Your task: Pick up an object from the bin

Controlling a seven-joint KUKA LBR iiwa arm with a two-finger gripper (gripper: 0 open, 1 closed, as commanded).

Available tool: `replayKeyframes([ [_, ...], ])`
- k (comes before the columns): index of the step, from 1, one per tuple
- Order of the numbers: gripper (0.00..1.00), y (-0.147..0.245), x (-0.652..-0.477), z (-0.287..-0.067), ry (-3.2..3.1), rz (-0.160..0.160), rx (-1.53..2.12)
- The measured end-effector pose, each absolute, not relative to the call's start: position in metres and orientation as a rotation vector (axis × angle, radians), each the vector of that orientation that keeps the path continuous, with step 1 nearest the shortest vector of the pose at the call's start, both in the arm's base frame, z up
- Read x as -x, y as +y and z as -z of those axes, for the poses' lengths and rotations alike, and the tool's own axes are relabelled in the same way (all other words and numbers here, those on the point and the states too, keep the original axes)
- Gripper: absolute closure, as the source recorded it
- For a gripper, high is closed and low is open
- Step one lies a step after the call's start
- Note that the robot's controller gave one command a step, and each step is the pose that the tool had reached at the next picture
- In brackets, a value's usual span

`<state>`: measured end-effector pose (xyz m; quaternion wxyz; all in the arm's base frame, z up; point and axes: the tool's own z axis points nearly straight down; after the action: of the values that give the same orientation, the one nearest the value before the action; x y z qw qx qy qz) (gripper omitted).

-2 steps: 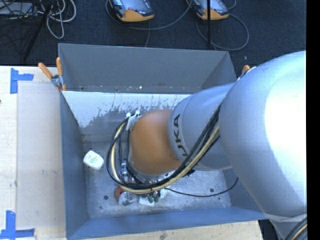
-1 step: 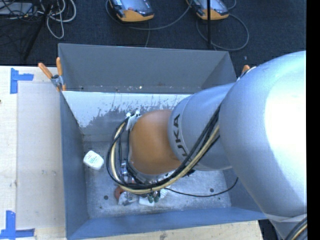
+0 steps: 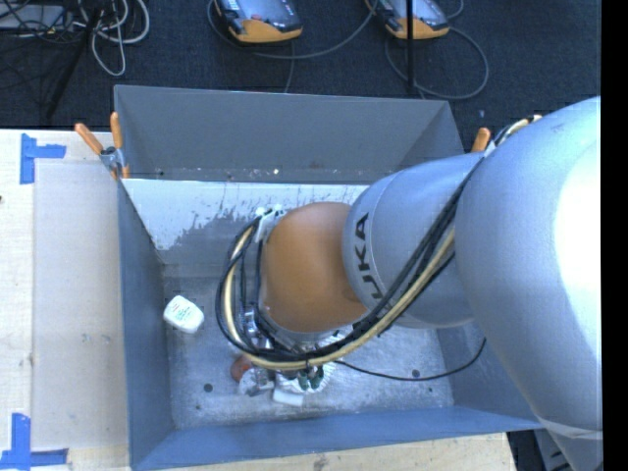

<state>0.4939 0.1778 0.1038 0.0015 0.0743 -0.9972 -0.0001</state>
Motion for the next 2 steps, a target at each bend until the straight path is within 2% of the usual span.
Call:
replayKeyframes([
  [1, 0.00, 0.1730, -0.5009, -0.1555, -3.137, 0.001, -0.187],
  [2, 0.00, 0.1728, -0.5004, -0.1548, -3.136, 0.000, -0.187],
])
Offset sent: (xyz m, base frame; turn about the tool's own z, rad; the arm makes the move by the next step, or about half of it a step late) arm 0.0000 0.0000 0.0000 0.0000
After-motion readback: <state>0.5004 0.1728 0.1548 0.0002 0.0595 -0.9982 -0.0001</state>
